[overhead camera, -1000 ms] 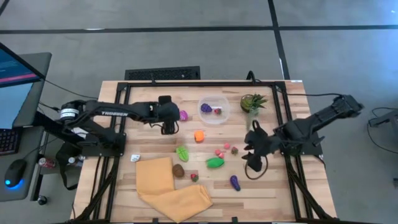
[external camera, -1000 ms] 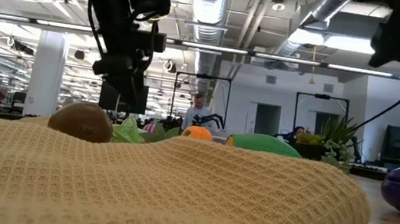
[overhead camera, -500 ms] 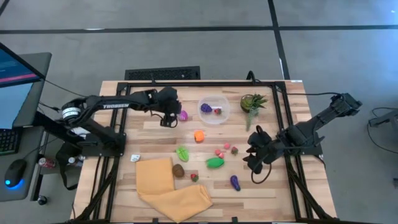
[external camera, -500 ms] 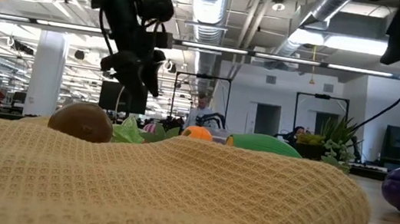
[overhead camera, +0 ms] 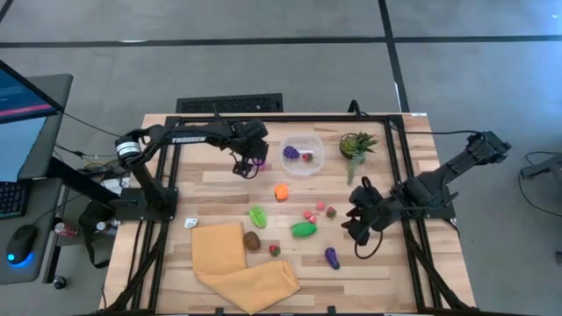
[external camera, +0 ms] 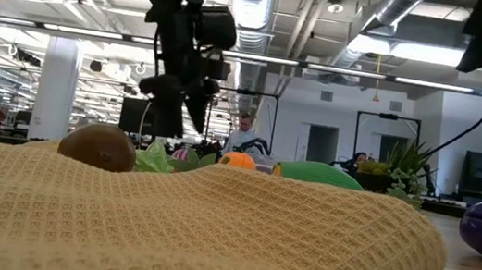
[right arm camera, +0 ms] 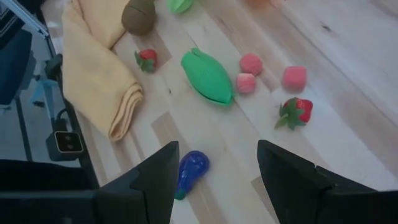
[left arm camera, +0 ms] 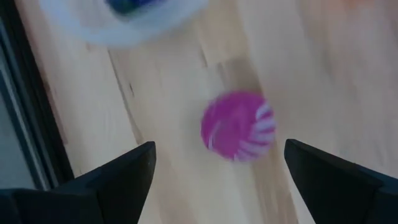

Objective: Pick and placing Produce into tupperware
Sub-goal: Put the onion in the transparent bin

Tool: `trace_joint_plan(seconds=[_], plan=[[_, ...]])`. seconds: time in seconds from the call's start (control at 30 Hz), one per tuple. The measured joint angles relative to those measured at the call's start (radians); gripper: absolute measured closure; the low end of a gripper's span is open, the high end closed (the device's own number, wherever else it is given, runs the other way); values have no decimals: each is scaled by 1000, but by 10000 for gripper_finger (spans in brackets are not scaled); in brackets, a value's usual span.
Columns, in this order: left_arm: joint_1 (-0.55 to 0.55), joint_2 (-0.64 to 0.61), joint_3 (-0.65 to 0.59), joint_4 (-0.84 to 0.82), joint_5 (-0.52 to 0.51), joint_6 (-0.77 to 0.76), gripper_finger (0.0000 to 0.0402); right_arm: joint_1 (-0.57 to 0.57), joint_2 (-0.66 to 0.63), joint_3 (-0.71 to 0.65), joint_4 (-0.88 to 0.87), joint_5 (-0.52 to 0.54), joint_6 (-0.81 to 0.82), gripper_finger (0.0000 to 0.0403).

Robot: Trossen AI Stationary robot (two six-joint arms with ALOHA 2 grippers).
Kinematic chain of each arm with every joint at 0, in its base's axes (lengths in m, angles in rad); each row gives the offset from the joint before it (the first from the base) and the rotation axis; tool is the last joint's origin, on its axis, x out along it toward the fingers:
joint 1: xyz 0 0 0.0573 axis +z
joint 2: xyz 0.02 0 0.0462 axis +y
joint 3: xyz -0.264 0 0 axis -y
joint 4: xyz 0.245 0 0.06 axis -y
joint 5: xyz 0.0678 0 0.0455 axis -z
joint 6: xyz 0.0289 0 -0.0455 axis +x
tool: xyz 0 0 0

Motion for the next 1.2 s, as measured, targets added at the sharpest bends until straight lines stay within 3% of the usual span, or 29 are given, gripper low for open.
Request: trace_joint_plan(seconds=[0.3,0.87,1.2], plan=[[3,80,23,-54,62,-4,53,32,3,0,-6,74,18,165],[11,126,25,54,87,-51,53,31,2,0,-11,99,19,164],[16,194,24,37,113,-84,53,31,2,0,-2,100,29,164]])
